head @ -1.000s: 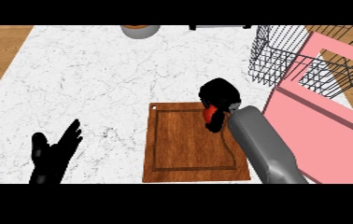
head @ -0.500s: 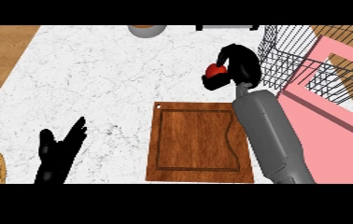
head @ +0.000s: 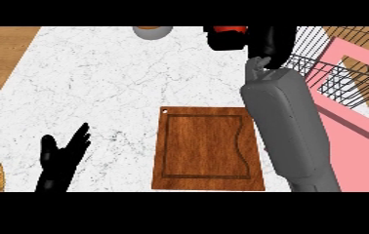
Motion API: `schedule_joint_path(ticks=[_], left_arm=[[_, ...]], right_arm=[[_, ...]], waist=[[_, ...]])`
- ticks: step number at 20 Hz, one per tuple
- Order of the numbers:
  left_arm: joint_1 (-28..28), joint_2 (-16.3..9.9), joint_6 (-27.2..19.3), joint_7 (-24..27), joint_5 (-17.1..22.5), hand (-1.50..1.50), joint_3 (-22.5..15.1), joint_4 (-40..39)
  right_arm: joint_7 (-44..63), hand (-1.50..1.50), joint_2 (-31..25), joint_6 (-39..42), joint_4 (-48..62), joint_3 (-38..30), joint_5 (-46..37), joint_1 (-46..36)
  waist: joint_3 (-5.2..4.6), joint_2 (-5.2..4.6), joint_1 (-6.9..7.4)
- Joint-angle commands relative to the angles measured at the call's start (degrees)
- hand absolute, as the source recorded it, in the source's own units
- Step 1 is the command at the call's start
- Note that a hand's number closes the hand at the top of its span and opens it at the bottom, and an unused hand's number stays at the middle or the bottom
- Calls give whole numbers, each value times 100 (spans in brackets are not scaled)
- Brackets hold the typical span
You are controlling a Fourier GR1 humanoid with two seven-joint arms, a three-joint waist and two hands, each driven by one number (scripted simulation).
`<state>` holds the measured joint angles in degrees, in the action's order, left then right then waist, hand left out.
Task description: Pick the tomato from the cutting board and place it in the basket
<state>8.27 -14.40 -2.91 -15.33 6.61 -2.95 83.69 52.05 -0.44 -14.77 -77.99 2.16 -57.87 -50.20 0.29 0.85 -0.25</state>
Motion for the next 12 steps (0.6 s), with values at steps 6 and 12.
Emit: schedule_joint_path(ticks=[6, 12], left_arm=[[210, -93, 268, 22, 142, 0, 178, -147], [150, 120, 134, 334, -144, 0, 66, -359]], right_arm=[[1014, 150, -840, 1046, -909, -813, -76, -897], [707, 150, -1354, 846, 124, -1313, -46, -1230]], waist=[[-32, -59, 7], [-33, -93, 81]])
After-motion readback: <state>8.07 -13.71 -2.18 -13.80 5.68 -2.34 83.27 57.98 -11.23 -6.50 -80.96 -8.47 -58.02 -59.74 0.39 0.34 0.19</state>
